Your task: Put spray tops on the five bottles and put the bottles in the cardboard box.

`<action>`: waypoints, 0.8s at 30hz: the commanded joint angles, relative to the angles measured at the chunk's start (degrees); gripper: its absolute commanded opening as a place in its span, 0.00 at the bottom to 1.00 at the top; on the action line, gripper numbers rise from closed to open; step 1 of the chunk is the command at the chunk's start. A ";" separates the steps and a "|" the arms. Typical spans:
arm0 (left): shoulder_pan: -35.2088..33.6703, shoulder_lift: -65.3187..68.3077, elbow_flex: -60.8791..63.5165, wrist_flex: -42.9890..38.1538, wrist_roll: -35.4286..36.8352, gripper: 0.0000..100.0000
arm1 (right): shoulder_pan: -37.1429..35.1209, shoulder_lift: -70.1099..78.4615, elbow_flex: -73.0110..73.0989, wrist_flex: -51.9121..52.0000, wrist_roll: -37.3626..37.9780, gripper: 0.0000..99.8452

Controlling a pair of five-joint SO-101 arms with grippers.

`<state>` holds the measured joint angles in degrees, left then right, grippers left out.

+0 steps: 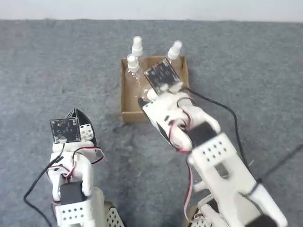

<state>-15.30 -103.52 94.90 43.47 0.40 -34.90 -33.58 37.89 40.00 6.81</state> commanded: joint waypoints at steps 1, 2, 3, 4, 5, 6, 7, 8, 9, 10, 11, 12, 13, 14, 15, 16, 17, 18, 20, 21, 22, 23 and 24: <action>-0.09 -0.88 -0.84 -2.11 0.62 0.02 | -0.92 6.29 -9.05 -0.22 0.44 0.01; -0.09 -0.88 -0.84 -2.11 0.62 0.02 | -1.45 7.87 -10.37 -0.04 0.44 0.01; -0.09 -0.88 -0.84 -2.11 0.62 0.02 | -1.71 9.36 -11.52 0.04 0.44 0.01; -0.09 -0.88 -0.84 -2.11 0.62 0.02 | -1.80 10.68 -12.48 0.04 0.44 0.01; -0.18 -0.88 -0.84 -2.11 0.62 0.02 | -1.89 12.00 -13.36 0.04 0.44 0.01; -0.18 -0.88 -0.84 -2.11 0.62 0.02 | -2.15 13.23 -14.15 0.04 0.44 0.01; -0.18 -0.88 -0.84 -2.11 0.62 0.02 | -2.24 14.46 -14.95 0.04 0.44 0.01; -0.18 -0.88 -0.84 -2.11 0.62 0.02 | -2.24 15.52 -15.47 0.04 0.44 0.01; -0.18 -0.88 -0.84 -2.20 0.62 0.02 | -2.33 16.66 -16.09 -0.04 0.44 0.01; -0.18 -0.88 -0.84 -2.20 0.62 0.02 | -2.33 17.63 -16.79 0.04 0.44 0.01; -0.18 -0.88 -0.84 -2.20 0.62 0.02 | -2.33 18.68 -17.41 0.04 0.44 0.01; -0.18 -0.88 -0.84 -2.20 0.62 0.02 | -2.33 19.65 -17.93 0.04 0.26 0.01; -0.18 -0.88 -0.84 -2.20 0.62 0.02 | -2.33 20.70 -18.55 0.04 -0.70 0.01; -0.18 -0.88 -0.84 -2.20 0.62 0.02 | -2.33 21.67 -19.08 0.04 -2.11 0.01; -0.18 -0.88 -0.84 -2.20 0.62 0.02 | -2.33 22.73 -19.52 0.04 -3.16 0.01; -0.18 -0.88 -0.84 -2.20 0.53 0.02 | -2.33 23.69 -19.96 0.04 -4.04 0.01; -0.18 -0.88 -0.84 -2.20 0.53 0.02 | -2.33 24.75 -20.48 0.04 -4.48 0.01; -0.18 -0.88 -0.84 -2.20 0.53 0.02 | -2.33 25.80 -20.92 0.04 -4.48 0.01; -0.18 -0.88 -0.84 -2.20 0.53 0.02 | -2.33 27.74 -21.63 -0.31 -4.66 0.01; -0.18 -0.88 -0.84 -2.20 0.53 0.02 | -2.33 28.62 -21.98 -0.40 -4.75 0.01; -0.18 -0.88 -0.84 -2.20 0.44 0.02 | -2.33 29.41 -22.24 -0.40 -4.75 0.01; -0.18 -0.88 -0.84 -2.20 0.44 0.02 | -2.33 30.02 -22.33 -0.48 -4.75 0.01; -0.18 -0.88 -0.75 -2.20 0.44 0.02 | -2.42 30.64 -22.59 -0.48 -4.75 0.01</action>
<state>-15.30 -103.52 94.90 43.47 0.40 -36.92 -3.16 20.13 40.00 2.86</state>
